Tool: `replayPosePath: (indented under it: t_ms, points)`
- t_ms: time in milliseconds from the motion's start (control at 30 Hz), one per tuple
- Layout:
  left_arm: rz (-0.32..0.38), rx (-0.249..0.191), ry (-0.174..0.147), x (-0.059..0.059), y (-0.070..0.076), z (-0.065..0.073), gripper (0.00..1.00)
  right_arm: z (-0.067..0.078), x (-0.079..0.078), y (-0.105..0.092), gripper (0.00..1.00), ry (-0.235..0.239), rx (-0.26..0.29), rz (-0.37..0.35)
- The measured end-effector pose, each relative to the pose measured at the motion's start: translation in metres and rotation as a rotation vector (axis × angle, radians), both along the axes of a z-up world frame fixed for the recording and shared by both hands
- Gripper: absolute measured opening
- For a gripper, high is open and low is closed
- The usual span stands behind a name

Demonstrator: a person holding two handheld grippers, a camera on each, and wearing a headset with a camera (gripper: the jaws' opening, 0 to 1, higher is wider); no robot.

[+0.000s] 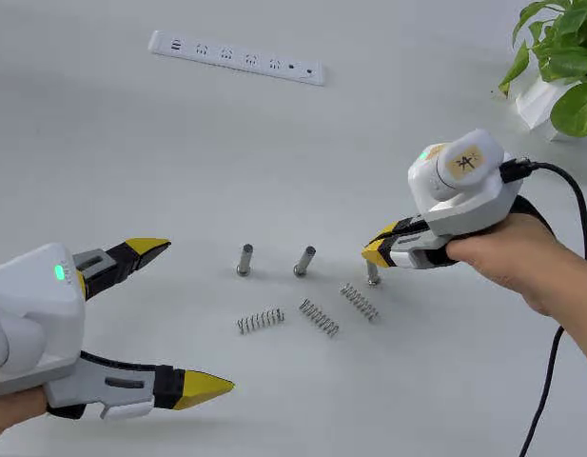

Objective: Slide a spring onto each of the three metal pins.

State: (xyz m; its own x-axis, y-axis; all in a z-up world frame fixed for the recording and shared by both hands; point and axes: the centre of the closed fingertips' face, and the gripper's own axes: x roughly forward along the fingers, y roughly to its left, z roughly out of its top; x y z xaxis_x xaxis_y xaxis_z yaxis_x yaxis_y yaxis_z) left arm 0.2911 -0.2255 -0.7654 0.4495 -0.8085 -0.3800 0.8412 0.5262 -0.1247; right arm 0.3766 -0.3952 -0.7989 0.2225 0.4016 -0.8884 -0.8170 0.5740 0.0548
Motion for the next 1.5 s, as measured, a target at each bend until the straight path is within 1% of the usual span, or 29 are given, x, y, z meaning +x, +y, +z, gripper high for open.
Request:
replayPosePath:
  t_ms: [167, 533, 900, 967, 1233, 1500]
  points:
    - [-0.002, 0.002, 0.000, 0.000, 0.000, 0.000, 0.98, 0.001, -0.001, -0.005, 0.04, -0.004, 0.008, -0.012]
    - [-0.008, 0.006, 0.000, 0.000, 0.000, 0.000, 0.98, 0.007, -0.009, -0.009, 0.04, -0.012, 0.027, -0.036]
    - [-0.012, 0.007, 0.002, -0.001, 0.000, 0.000, 0.98, 0.009, -0.011, -0.009, 0.04, -0.017, 0.040, -0.044]
    - [-0.012, 0.008, 0.003, -0.001, 0.000, 0.000, 0.98, 0.008, -0.009, -0.011, 0.04, -0.022, 0.043, -0.045]
    - [-0.018, 0.007, 0.002, -0.002, -0.003, 0.002, 0.98, 0.011, -0.009, -0.007, 0.04, -0.038, 0.061, -0.045]
    - [-0.019, 0.007, 0.002, -0.002, -0.004, 0.003, 0.98, 0.009, -0.011, -0.001, 0.04, -0.044, 0.068, -0.035]
